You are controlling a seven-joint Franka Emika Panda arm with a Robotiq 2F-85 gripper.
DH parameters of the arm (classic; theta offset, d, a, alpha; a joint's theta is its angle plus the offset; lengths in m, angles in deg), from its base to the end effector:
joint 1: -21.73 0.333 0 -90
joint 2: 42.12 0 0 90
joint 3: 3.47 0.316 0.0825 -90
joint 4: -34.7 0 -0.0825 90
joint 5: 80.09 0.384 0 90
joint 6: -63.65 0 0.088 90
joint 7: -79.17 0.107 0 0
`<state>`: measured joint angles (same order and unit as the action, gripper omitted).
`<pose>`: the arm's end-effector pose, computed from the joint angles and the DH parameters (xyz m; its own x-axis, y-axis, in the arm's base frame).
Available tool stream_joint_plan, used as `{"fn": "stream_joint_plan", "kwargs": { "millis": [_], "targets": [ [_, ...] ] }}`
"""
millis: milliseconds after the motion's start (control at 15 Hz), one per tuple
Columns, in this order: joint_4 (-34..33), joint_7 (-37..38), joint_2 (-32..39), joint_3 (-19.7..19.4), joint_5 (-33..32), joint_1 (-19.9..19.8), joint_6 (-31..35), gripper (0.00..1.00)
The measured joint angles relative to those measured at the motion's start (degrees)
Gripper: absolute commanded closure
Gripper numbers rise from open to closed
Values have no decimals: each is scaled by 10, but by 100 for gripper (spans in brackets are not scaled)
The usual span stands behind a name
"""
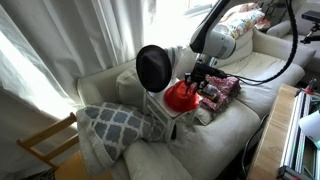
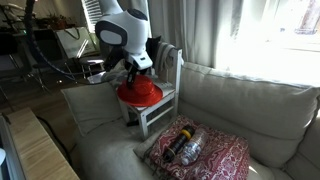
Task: Hang the black hat on the left side of the backrest of the chair then hang the red hat on the right side
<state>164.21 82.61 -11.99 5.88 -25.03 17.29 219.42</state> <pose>0.5079 0.0203 0.1167 0.6338 -0.7213 -0.2793 -0.7697 -0.5528 -0.3192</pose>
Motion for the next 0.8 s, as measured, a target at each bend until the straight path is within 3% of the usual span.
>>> {"fn": "stream_joint_plan", "kwargs": {
  "millis": [200,467,800],
  "targets": [
    [-3,-7,4,4,7,-3,0,100],
    [-6,-9,2,1,22,-11,-19,99],
    [2,-3,-47,-53,24,-21,-120,99]
  ]
}}
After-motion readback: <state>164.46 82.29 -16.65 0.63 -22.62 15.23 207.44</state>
